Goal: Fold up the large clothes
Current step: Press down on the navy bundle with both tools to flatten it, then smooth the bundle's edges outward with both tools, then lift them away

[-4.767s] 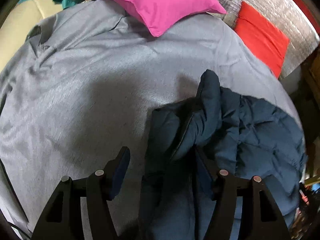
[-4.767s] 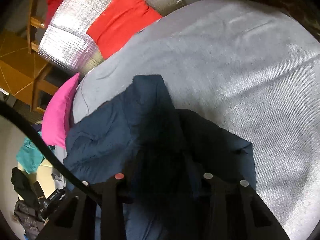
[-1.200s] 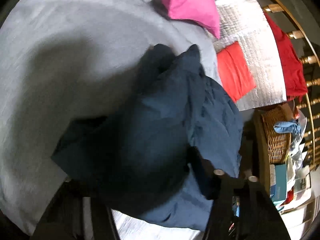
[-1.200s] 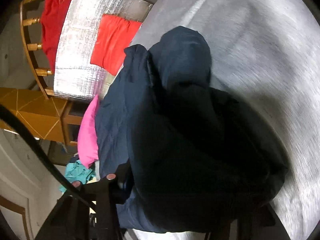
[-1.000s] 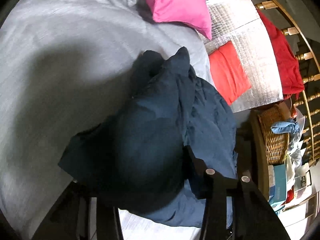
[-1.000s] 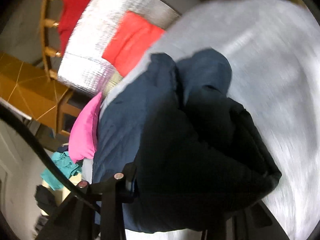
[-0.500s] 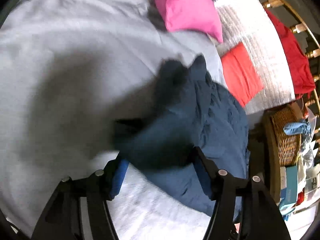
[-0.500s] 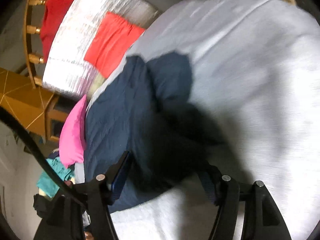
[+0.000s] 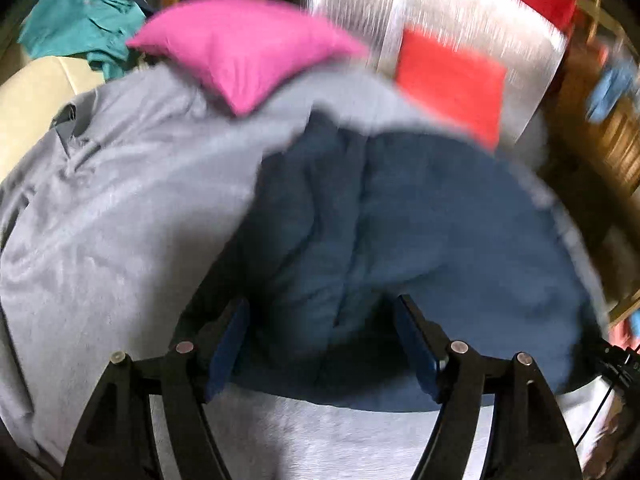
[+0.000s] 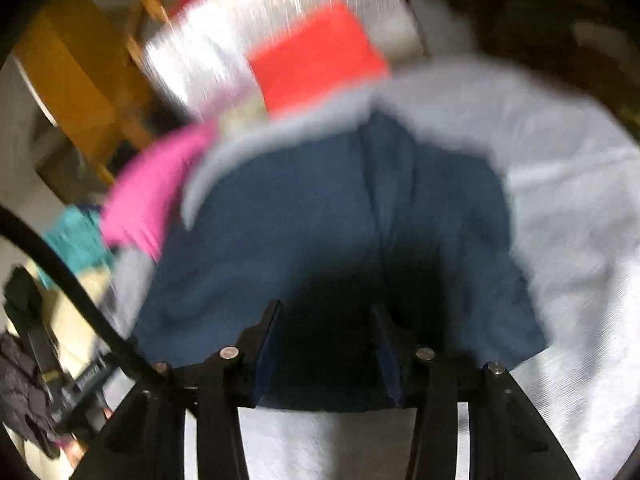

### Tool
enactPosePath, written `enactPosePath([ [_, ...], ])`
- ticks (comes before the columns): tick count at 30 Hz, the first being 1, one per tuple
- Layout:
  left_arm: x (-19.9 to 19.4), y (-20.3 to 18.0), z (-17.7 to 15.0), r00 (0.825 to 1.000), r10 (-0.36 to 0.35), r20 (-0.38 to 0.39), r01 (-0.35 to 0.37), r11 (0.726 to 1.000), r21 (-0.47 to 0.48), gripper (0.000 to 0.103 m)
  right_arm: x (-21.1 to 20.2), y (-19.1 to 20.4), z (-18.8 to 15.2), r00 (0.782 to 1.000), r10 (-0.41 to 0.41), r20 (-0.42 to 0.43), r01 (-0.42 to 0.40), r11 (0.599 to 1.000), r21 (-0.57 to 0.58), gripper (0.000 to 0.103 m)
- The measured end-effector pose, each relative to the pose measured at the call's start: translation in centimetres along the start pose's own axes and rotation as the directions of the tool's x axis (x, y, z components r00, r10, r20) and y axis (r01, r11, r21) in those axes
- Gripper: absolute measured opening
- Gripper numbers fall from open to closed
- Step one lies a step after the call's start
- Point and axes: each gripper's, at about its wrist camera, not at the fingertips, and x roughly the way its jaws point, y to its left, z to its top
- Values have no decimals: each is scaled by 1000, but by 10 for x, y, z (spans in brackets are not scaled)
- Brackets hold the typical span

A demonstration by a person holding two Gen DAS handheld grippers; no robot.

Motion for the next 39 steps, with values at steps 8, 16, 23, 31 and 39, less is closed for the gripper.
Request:
enactPosePath([
  [8,-17,-2,9,998,-9,59,9,1000,-4,75,0,9,17,999,-7,31,9,998,-57,49],
  [16,18,-6,26,999,39,20,-39,999,-5,77,29,-15,67,997,-21,67,18,998,55,47],
  [23,16,1,52,998,30,51,-28,999,-44,79,18,-29,96,988,44,145,-59,993,98,48],
  [31,49,25,67,994,72,-79,-85,981,-177,79,65,-61,114,999,31,21,-34,983,180,48],
  [39,7,-1,66,990,135,49,-131,988,-83,79,6,-47,105,994,27,101,-40,991,125,55],
])
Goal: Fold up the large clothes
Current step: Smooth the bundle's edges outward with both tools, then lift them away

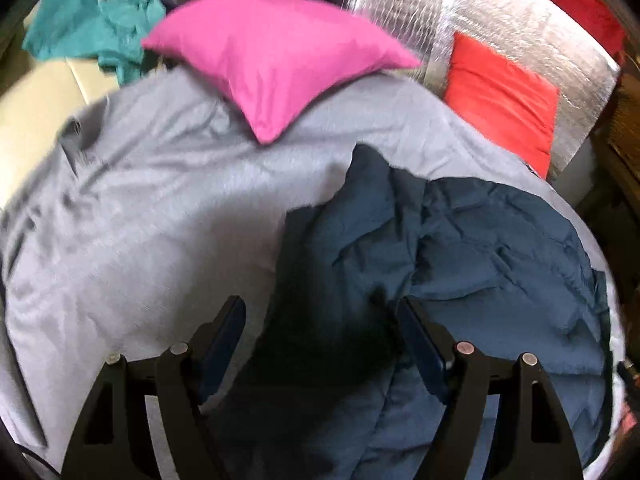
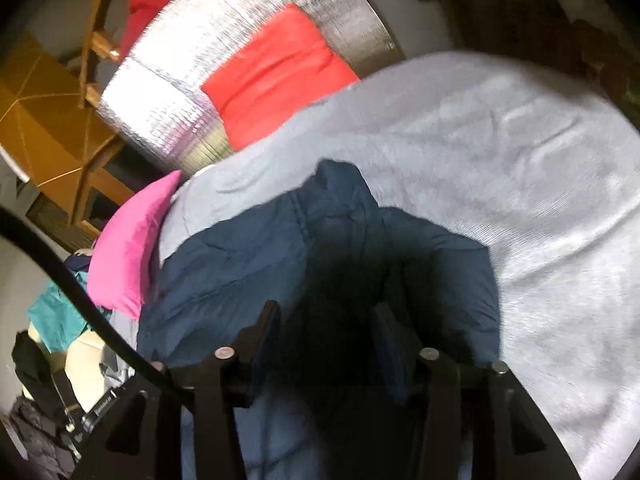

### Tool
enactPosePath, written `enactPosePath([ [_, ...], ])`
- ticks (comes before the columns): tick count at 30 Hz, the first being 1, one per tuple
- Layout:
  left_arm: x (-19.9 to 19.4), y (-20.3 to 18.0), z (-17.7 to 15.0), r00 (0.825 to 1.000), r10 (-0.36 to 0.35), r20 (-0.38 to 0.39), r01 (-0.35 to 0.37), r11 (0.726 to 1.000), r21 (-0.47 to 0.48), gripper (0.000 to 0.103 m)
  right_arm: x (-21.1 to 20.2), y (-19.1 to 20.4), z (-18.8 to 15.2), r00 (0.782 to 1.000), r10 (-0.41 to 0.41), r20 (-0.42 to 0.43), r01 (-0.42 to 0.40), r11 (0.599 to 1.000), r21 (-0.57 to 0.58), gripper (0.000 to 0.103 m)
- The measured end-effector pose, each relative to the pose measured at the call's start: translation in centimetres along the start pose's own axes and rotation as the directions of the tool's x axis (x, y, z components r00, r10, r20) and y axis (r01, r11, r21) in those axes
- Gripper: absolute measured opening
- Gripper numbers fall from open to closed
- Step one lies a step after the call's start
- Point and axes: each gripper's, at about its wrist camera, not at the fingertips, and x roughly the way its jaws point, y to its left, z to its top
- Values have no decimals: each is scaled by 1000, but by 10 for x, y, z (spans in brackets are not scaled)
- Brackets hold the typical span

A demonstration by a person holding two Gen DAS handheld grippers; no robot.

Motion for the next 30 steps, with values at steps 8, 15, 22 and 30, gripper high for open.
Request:
enactPosePath([
  [8,6,-17,-20,993,115,-27,-109,980,165,79,8,-15,-33,992,-36,-119,34,999,-17,59],
  [15,-48,-22,-33,991,50,122,-72,981,180,79,-42,3,-44,997,79,-13,-79,997,-17,61],
  [22,-60,-47,-77,994,8,107,-44,941,335,81,-30,55,-92,984,121,-133,-140,980,-143,68],
  [30,-103,-52,-101,974,23,227,-112,915,388,81,-40,84,-128,994,-12,-110,-18,964,-265,69],
])
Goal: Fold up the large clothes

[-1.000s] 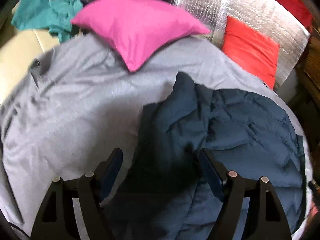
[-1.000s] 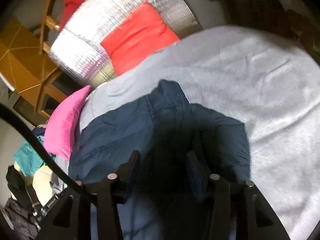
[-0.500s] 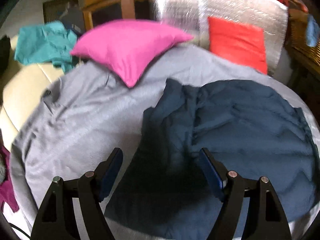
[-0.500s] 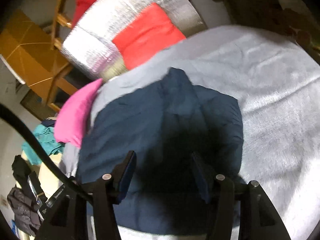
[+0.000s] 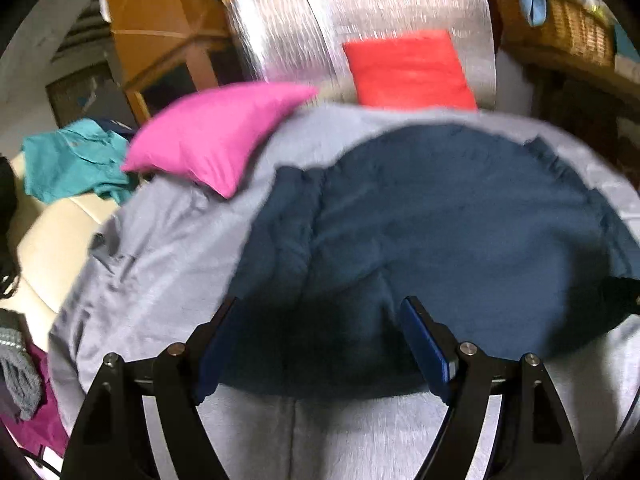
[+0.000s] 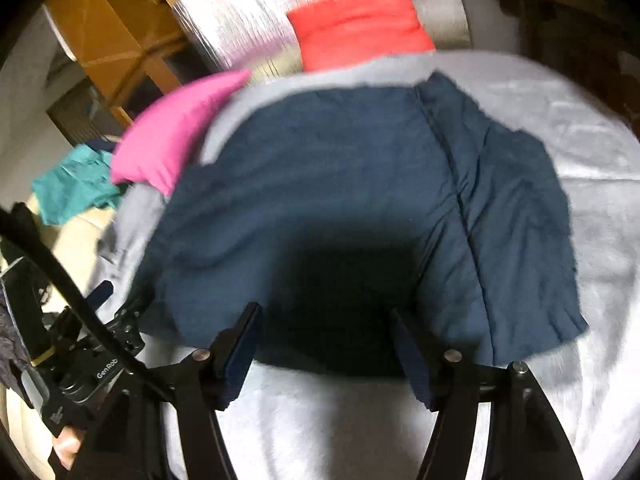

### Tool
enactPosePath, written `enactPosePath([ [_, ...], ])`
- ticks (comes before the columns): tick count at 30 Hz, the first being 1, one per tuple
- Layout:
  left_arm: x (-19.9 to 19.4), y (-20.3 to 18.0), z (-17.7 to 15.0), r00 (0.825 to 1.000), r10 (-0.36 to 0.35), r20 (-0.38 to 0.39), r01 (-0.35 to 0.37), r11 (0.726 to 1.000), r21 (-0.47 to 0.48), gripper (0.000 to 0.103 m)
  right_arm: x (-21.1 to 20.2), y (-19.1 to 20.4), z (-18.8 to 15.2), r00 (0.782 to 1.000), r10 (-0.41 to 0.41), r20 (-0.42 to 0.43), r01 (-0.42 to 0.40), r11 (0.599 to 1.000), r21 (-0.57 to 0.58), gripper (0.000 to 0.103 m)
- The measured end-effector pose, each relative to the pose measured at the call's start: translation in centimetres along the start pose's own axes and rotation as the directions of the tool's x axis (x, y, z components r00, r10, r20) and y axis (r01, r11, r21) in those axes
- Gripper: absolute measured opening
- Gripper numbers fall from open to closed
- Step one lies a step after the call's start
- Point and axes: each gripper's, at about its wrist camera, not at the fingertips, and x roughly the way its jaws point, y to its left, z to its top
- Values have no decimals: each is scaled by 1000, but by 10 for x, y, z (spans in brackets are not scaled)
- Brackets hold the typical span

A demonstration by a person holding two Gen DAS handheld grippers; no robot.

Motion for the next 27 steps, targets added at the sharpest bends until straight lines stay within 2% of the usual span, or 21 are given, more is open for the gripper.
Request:
enactPosePath([
  [3,-38,8,-4,998,11,67,-10,1000,-15,81,-35,14,-14,994,-47,95,53,997,-57,70],
  [7,-73,19,-4,994,4,110,0,999,-34,81,-80,33,-35,980,-79,184,99,990,-101,73],
  [12,-120,28,-1,987,22,158,-14,999,-49,82,-120,40,-47,968,-94,234,123,986,-113,74],
  [14,-136,31,-2,985,26,172,-17,998,-53,82,-133,46,-48,963,-99,252,132,984,-117,79],
  [20,-187,40,0,972,40,232,-25,998,-65,88,-192,66,-60,940,-112,323,162,978,-134,81],
  [27,-234,54,1,969,49,244,-25,995,-99,89,-237,89,-73,924,-114,365,181,971,-155,85],
])
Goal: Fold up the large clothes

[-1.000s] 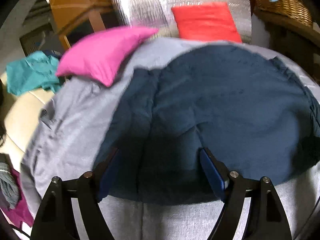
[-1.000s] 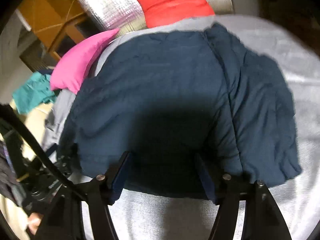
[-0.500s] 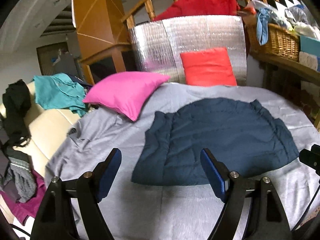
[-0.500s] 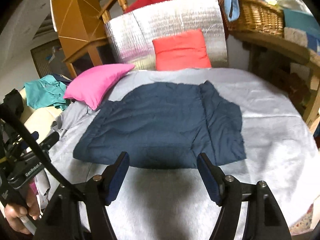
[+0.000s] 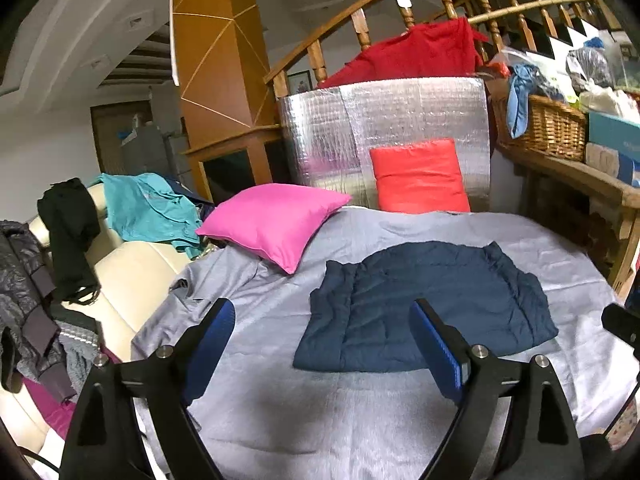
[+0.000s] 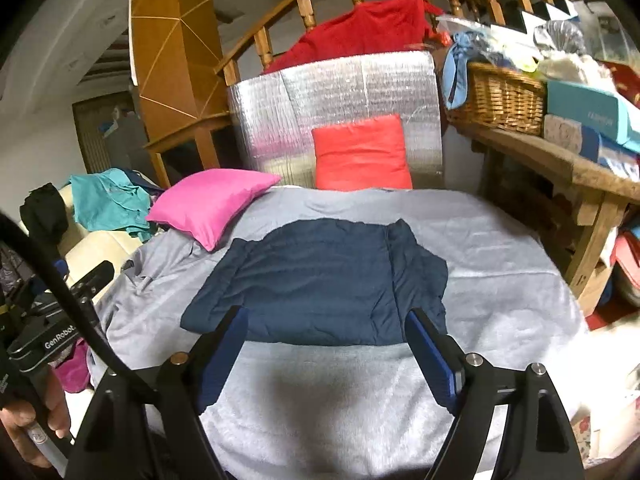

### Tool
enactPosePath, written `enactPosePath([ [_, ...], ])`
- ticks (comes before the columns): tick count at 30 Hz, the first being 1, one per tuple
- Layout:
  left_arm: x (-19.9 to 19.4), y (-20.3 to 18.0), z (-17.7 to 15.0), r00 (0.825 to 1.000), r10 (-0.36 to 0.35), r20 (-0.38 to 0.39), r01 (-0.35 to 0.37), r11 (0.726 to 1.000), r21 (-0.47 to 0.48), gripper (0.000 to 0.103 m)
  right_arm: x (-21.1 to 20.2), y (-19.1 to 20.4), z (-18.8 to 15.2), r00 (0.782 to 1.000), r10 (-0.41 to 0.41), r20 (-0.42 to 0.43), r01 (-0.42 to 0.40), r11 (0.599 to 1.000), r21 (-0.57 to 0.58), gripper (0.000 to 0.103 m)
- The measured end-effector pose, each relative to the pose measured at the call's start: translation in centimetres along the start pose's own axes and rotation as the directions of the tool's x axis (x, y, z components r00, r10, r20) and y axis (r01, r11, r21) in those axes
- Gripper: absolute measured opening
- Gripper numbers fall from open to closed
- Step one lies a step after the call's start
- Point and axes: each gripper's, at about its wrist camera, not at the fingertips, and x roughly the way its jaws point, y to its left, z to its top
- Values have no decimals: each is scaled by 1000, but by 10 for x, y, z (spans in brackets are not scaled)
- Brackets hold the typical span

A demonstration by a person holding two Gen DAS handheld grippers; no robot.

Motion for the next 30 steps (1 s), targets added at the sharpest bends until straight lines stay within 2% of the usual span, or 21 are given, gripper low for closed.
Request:
enactPosePath([
  [5,-24,9,4,1000,23,-3,-23,999,-22,91,-21,15,-1,1000,-16,1,16,999,-28,88],
  [10,-55,16,5,996,71,50,-69,997,-30,101,-39,21,-5,999,-33,11,34,998,-47,89],
  [20,-98,25,4,991,85,98,-82,996,-38,101,-61,24,-17,1000,-21,-3,21,999,-37,89],
  [30,-118,27,3,992,86,98,-84,996,-20,101,-87,25,-15,999,-24,27,24,1000,-6,89],
])
